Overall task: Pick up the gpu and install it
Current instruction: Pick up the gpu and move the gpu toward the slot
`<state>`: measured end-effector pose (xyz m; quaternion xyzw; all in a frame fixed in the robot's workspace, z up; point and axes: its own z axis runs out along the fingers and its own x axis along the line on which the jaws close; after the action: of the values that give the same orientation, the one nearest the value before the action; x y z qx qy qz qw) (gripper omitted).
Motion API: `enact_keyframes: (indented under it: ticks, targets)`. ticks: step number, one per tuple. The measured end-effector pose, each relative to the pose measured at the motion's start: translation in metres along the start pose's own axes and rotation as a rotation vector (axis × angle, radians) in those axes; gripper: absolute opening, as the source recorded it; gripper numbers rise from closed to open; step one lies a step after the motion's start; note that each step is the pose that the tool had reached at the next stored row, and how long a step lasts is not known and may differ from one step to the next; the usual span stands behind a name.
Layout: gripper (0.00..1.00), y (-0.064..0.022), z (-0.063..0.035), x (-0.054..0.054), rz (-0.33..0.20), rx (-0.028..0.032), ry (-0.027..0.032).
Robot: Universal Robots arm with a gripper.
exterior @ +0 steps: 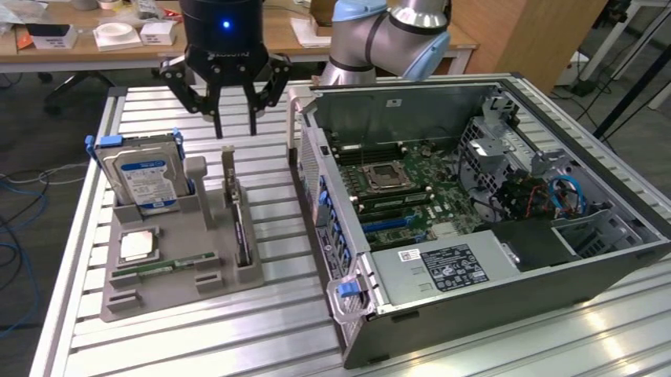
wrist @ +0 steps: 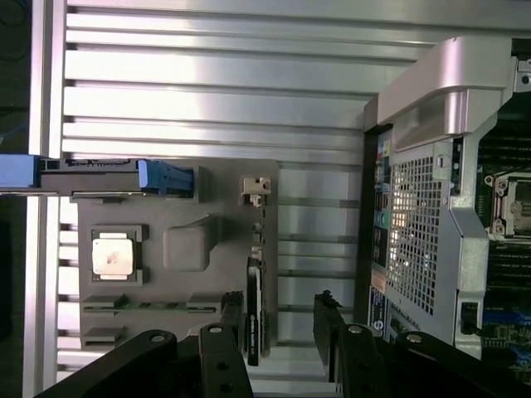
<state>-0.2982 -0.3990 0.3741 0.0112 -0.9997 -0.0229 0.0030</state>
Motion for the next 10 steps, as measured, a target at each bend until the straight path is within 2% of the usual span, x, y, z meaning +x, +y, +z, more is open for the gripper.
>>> enact_keyframes:
  ticks: [10]
  targets:
    - [0.47, -0.0018, 0.0037, 0.0016, 0.000, -0.0002, -0.0002]
